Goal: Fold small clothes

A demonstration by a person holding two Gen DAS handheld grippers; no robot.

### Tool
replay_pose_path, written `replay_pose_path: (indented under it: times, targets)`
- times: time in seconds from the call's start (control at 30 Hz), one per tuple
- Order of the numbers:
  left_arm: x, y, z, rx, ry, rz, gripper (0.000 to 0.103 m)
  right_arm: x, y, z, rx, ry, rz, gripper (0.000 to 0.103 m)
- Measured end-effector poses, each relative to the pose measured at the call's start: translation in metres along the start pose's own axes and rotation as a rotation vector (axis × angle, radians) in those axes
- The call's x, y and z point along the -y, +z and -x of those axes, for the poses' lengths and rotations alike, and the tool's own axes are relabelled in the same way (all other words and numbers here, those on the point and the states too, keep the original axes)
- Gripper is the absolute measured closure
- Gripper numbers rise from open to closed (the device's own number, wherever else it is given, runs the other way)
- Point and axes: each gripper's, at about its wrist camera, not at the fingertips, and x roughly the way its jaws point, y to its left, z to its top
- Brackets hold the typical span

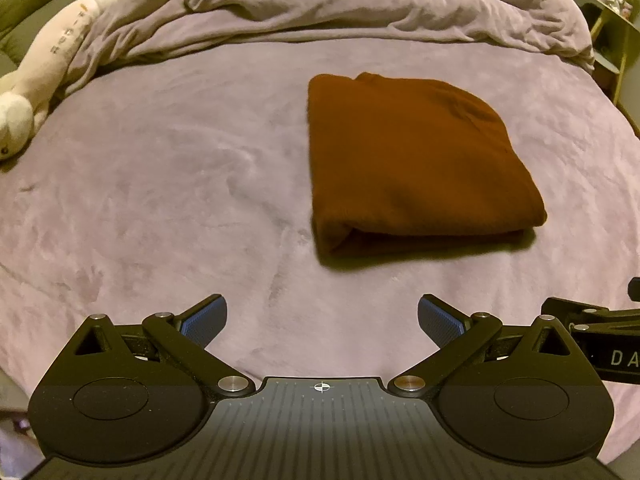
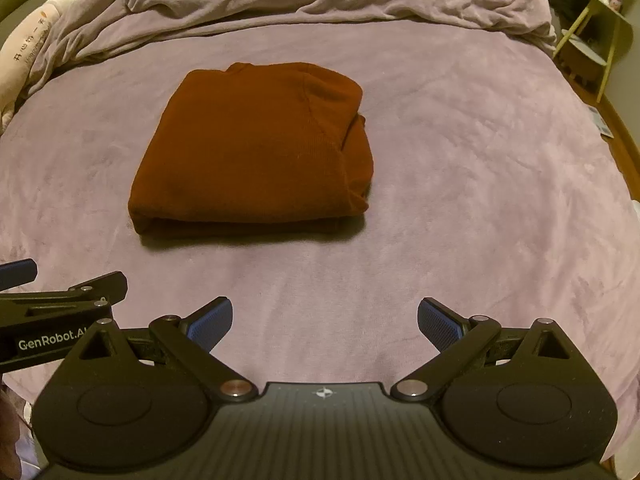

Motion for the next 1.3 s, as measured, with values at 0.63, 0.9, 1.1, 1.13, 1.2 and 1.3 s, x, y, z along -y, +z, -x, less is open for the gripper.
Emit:
replay_pose_path:
  times: [0.63,0.9,1.1,1.13,1.2,1.3]
  targets:
    - [0.0,-0.001,0.0018,0.005,-0.007,0.004,0.0,-0.0037,-0.0025,0.0,0.006,-0.004,-0.003,0.004]
    - [0.0001,-0.0004,0.002,0.009,-0.018,0.013,0.0,-0.0028,-0.0016,0.001,0.008,-0.004,-0.003,0.004]
    - [0.002,-0.0031,0.0027,0.014,-0.019,0.01,0.0,-0.003,-0.0028,0.001,0.008,-0.007,-0.007,0.004]
    - [0.0014,-0.0027,0.0023,0.012,-0.02,0.011,0.0,-0.0032,-0.002,0.001,0.008,-0.007,-0.009,0.004]
    - [0.0012,-0.0025,0.0023,0.015,-0.019,0.008,0.0,-0.0028,-0.0017,0.0012,0.008,-0.004,-0.013,0.004]
    - [0.0029,-0.0017,0.0024,0.015,-0.014,0.002,0.0,-0.0026,-0.0012,0.0015,0.007,-0.006,-0.013,0.004]
